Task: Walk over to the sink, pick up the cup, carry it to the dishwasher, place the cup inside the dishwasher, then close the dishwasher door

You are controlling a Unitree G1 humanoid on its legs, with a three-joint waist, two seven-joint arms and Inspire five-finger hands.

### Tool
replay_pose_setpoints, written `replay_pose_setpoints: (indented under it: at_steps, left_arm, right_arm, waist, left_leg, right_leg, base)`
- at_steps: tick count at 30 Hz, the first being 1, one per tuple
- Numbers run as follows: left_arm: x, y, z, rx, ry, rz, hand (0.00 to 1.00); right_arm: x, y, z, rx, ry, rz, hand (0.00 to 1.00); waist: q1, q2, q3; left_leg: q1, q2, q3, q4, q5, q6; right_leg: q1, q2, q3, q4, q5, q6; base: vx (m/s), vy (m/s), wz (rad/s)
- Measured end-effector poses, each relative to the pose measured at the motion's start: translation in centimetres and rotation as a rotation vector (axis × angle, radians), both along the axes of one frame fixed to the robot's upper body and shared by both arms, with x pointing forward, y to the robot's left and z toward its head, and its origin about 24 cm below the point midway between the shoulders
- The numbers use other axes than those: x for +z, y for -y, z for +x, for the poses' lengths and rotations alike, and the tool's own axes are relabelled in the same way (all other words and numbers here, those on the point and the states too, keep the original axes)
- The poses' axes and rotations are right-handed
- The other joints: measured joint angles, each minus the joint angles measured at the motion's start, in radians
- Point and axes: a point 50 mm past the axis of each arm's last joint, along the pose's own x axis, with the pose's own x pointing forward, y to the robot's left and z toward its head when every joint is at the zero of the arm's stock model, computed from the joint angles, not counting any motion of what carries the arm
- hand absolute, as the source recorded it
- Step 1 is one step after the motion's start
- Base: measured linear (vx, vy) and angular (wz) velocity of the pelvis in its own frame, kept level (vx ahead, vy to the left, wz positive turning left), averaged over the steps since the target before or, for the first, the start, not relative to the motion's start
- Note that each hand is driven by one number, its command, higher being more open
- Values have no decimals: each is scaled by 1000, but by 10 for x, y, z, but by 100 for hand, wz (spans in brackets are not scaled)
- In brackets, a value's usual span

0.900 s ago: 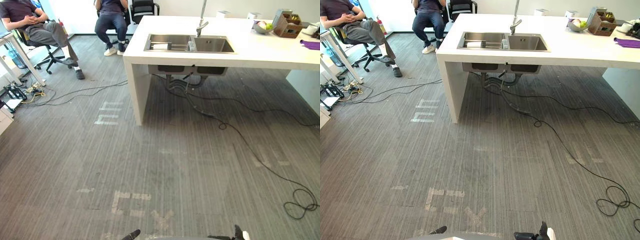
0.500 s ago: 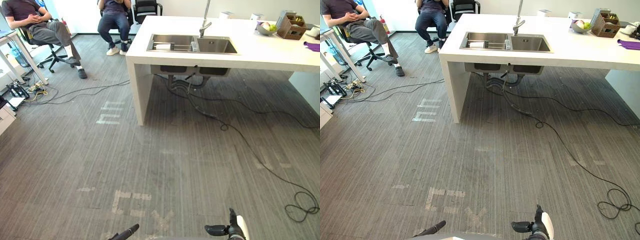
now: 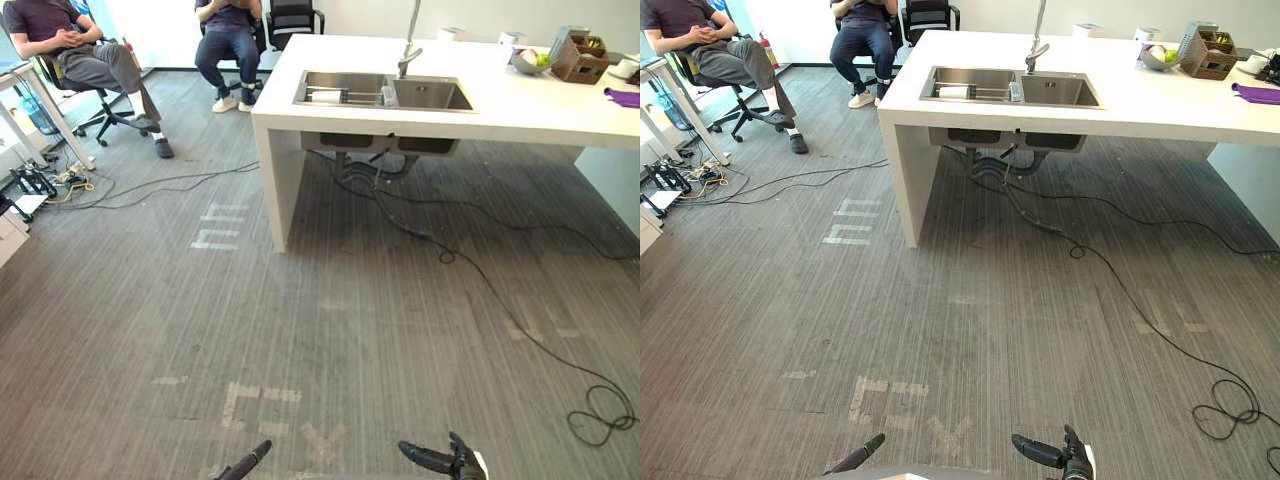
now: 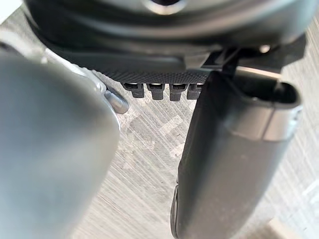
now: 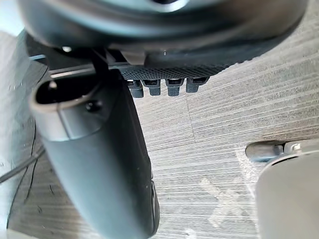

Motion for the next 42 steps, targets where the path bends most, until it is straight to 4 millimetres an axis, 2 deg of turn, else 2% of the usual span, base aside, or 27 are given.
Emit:
replay_pose_setpoints:
  at_steps: [15,17,18,19,20,21,22,23,24,25,26,28,29,31,33,34,35,36,37,39,41,42]
  left_arm:
    - [1,-1,-2,63,52,-11,100]
    - [1,-1,-1,24,57,-11,100]
    - [1,-1,0,3,65,-13,100]
    - [2,-3,3,-32,93,-22,100]
    - [2,-3,3,-35,97,-24,100]
    - [3,-2,5,-48,108,-29,100]
    - [4,-6,5,-81,113,-21,100]
    - [4,-8,6,-96,111,-14,100]
    - [4,-8,4,-101,100,-9,100]
    - [3,-8,2,-96,78,-4,100]
    - [3,-7,1,-99,70,-2,100]
    - [3,-7,6,-103,53,5,100]
    - [3,-7,7,-102,50,4,100]
    - [3,-9,7,-81,49,5,100]
    - [3,-12,6,-59,46,13,100]
    - [2,-10,6,-24,48,9,100]
    - [2,-9,6,-13,51,5,100]
    - [1,-2,8,10,60,-4,100]
    - [1,0,8,10,60,1,100]
    - [1,0,10,9,55,29,100]
    - [1,1,12,-19,40,59,100]
    - [1,-2,13,-22,34,80,100]
  right_arm:
    - [-4,-20,-1,-238,134,319,100]
    - [-4,-19,-4,-290,162,354,100]
    - [-4,-19,-6,-312,175,365,100]
    - [-3,-16,-12,-357,200,366,100]
    - [-2,-16,-12,-365,206,367,100]
    - [-1,-13,-13,-390,226,367,100]
    - [0,-13,-9,-373,254,373,100]
    - [1,-12,-9,-364,259,375,100]
    - [1,-12,-9,-363,261,377,100]
    - [1,-11,-9,-372,265,382,100]
    - [1,-12,-9,-374,266,383,100]
    - [1,-11,-5,-378,278,385,100]
    - [2,-11,-3,-375,281,385,100]
    - [1,-11,-4,-377,274,381,100]
    - [-1,-14,-15,-396,242,375,100]
    - [-2,-12,-25,-420,216,368,100]
    - [-2,-11,-26,-426,212,364,100]
    - [-1,-5,-29,-446,211,344,100]
    - [-1,-4,-28,-447,214,341,100]
    - [1,-2,-21,-449,244,343,100]
    - [2,-4,-15,-432,262,350,100]
    - [3,-2,-13,-416,268,345,100]
  waist:
    - [-1,-5,0]
    - [-4,-11,8]
    - [-6,-7,11]
    - [-12,-18,21]
    - [-10,-18,22]
    - [-10,-21,27]
    - [-12,-28,34]
    - [-14,-34,38]
    - [-18,-33,42]
    - [-29,-26,40]
    - [-32,-23,39]
    - [-44,-3,56]
    - [-47,-1,64]
    - [-49,-9,79]
    - [-51,-26,89]
    - [-52,-24,96]
    - [-55,-17,100]
    - [-56,21,95]
    - [-55,30,93]
    - [-55,35,93]
    - [-55,41,79]
    - [-56,43,67]
  left_leg:
    - [0,-6,-7,0,0,0]
    - [0,-13,-17,2,0,1]
    - [1,-21,-27,8,-6,5]
    - [0,-46,-40,32,-31,44]
    - [0,-51,-38,37,-35,49]
    - [-2,-65,-36,55,-46,66]
    - [2,-97,-35,71,-57,85]
    - [12,-108,-36,73,-60,91]
    - [30,-112,-39,76,-62,104]
    - [40,-101,-46,92,-78,105]
    - [43,-92,-50,98,-84,105]
    - [64,-34,-60,94,-106,81]
    - [72,-16,-60,92,-114,72]
    - [114,34,-59,91,-160,37]
    - [150,33,-63,111,-213,10]
    - [180,40,-72,139,-264,-2]
    - [187,50,-74,147,-278,-5]
    - [199,80,-74,168,-298,-1]
    - [198,89,-70,184,-296,-2]
    - [173,117,-74,289,-249,-12]
    - [110,133,-87,454,-207,-39]
    - [60,136,-93,564,-165,-67]
  right_leg:
    - [5,-6,-7,-3,1,2]
    - [-15,-18,-18,60,-33,15]
    - [-41,-34,-28,140,-77,21]
    - [-101,-79,-41,319,-161,40]
    - [-121,-89,-43,362,-174,44]
    - [-207,-126,-52,560,-193,30]
    - [-335,-198,-71,839,-191,-94]
    - [-368,-220,-71,914,-199,-108]
    - [-389,-215,-61,946,-218,-75]
    - [-379,-184,-53,881,-241,-37]
    - [-373,-165,-56,823,-244,-32]
    - [-371,-77,-98,594,-231,-31]
    - [-374,-55,-107,534,-209,-30]
    - [-394,6,-102,294,-61,-32]
    - [-398,2,-69,187,10,-23]
    - [-397,-14,-85,234,104,-51]
    - [-400,-13,-96,260,112,-57]
    - [-425,2,-131,354,72,-116]
    - [-430,9,-135,377,49,-145]
    - [-403,43,-143,391,-11,-165]
    - [-359,70,-145,357,-38,-176]
    - [-339,79,-142,337,-42,-180]
  base:
    - [-3,-2,1]
    - [-25,-1,18]
    - [-54,9,42]
    - [-44,9,40]
    - [-57,53,33]
    - [-24,88,9]
    - [-12,103,8]
    - [67,75,3]
    - [129,38,8]
    - [152,20,9]
    - [185,-14,12]
    - [211,-72,7]
    - [244,-123,1]
    - [312,-170,-1]
    - [385,-221,12]
    - [412,-239,20]
    - [532,-283,26]
    - [456,-235,17]
    - [546,-292,9]
    - [473,-277,-6]
    - [316,-174,-6]
    - [403,-159,-12]
